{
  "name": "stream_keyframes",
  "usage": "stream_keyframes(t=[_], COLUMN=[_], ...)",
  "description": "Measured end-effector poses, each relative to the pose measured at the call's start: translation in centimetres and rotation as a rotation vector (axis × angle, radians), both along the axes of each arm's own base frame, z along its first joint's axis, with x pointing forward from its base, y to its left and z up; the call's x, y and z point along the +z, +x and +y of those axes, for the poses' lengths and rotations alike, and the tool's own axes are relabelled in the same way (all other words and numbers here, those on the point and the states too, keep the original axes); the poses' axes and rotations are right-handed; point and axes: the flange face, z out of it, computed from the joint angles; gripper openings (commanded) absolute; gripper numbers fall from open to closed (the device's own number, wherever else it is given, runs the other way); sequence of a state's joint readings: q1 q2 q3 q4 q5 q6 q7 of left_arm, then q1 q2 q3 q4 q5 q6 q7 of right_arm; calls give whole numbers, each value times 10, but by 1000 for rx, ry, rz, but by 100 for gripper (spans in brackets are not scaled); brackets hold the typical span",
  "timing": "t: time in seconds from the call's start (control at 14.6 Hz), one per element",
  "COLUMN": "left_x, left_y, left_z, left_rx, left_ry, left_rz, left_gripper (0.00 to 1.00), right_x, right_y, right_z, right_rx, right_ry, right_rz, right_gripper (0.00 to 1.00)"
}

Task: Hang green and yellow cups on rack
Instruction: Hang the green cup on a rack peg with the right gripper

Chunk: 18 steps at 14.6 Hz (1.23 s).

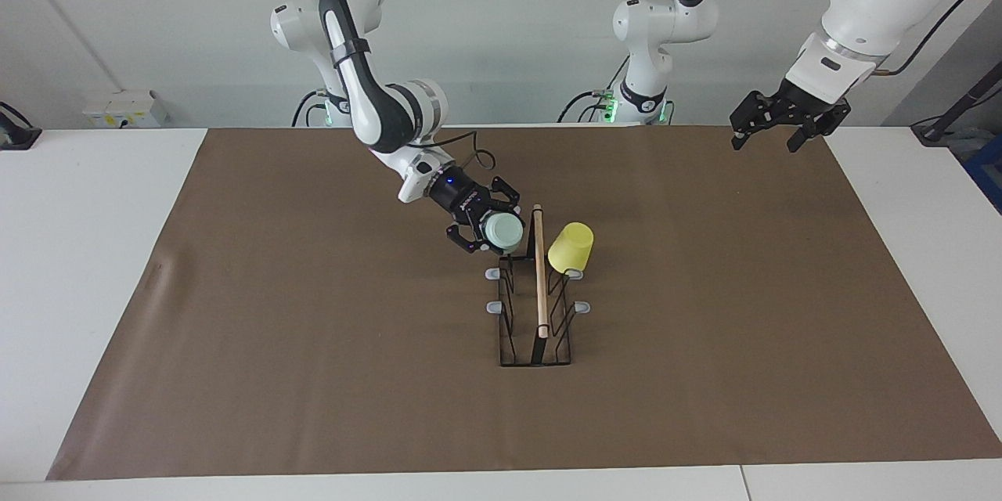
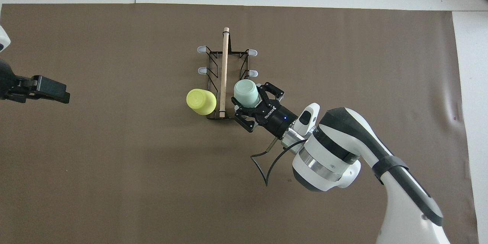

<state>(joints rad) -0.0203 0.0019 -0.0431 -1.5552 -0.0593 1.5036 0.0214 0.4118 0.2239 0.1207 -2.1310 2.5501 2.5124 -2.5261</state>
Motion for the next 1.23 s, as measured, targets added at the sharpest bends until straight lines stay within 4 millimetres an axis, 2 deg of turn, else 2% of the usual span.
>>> stream_keyframes(t=[0.21, 0.34, 0.41, 0.48, 0.96, 1.09, 1.23], left_x=[0, 0, 0, 0, -1, -1, -2], left_y=[0, 0, 0, 0, 1, 1, 0], left_z=[2, 3, 3, 2, 5, 5, 6], left_rx=[3, 5, 4, 3, -7, -6, -6], left_ry=[1, 1, 1, 1, 31, 33, 34], left_rz=[0, -1, -2, -2, -3, -3, -1], left_gripper=[100, 100, 100, 100, 100, 100, 100], right_x=[-39, -44, -44, -44, -40, -21, 9], right_y=[3, 6, 5, 5, 9, 17, 23], right_z=[3, -1, -1, -1, -4, -6, -9], right_rx=[23, 18, 18, 17, -1, -27, -50], right_ry=[24, 22, 21, 20, -17, -67, -121], right_rz=[-23, -23, -22, -21, -6, -6, -20], right_gripper=[0, 0, 30, 98, 100, 100, 100])
